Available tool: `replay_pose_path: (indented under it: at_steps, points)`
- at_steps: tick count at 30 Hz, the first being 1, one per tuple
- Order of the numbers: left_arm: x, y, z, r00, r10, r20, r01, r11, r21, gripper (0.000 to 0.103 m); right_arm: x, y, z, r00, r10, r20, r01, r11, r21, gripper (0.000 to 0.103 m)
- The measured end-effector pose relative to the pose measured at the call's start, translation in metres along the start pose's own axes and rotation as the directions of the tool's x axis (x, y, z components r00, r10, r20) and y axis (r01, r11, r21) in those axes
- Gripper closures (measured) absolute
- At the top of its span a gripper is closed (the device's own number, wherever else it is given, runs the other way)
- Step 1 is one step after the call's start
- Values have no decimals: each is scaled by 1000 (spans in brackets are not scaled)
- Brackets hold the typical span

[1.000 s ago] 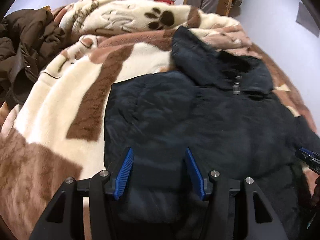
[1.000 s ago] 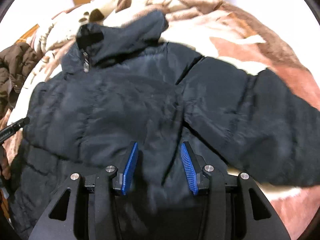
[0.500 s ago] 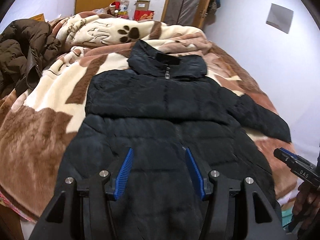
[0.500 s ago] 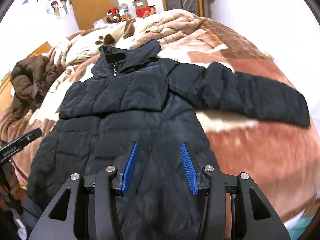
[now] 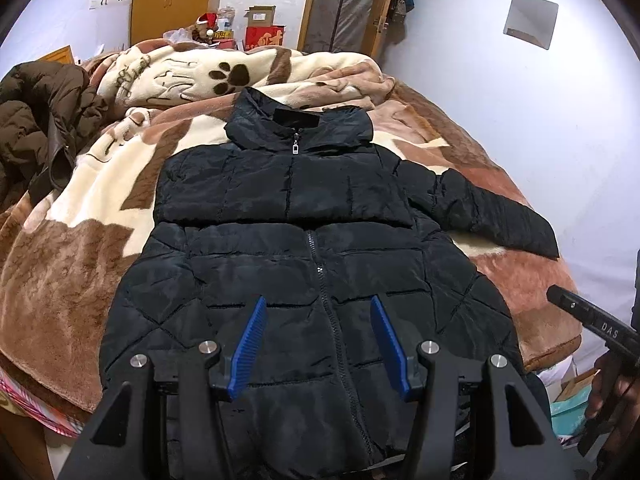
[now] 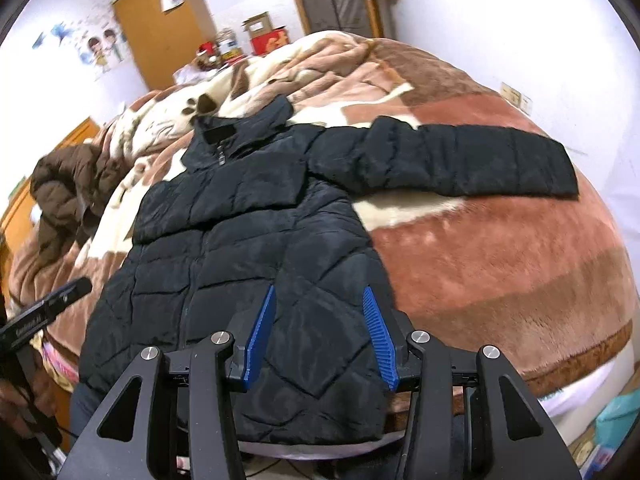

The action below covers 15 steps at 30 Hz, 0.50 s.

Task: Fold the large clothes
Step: 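Open the left gripper and lift it off the folded sleeve, then grasp the other sleeve cuff with the right gripper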

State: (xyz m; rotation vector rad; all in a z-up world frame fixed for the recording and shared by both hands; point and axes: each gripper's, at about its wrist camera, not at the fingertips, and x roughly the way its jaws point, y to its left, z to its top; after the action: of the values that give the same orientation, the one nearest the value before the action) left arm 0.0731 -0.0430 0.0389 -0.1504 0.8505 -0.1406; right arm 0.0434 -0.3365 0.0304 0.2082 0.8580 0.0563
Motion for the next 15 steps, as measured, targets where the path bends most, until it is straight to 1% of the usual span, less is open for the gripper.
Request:
replay_pose_path:
  at_steps: [3, 5, 7, 11, 15]
  points:
    - [3, 0, 1, 1000, 4, -5, -4, 1000, -10, 46, -1, -10, 2, 1000, -3, 9, 3, 1000, 16, 54]
    - [7, 1, 3, 1000, 9, -16, -9, 1000, -18, 46, 2, -20, 5, 1000, -4, 7, 4, 999, 41, 50]
    - [13, 2, 6, 1000, 14, -23, -14, 1000, -22, 46, 5, -32, 9, 1000, -7, 11, 6, 997, 71, 49]
    - [29, 2, 15, 999, 34, -35, -35, 999, -19, 45, 17, -61, 18, 999, -30, 13, 28, 990, 138, 49]
    - [48, 5, 28, 998, 47, -43, -48, 999, -17, 45, 37, -95, 28, 998, -69, 2, 67, 977, 203, 49]
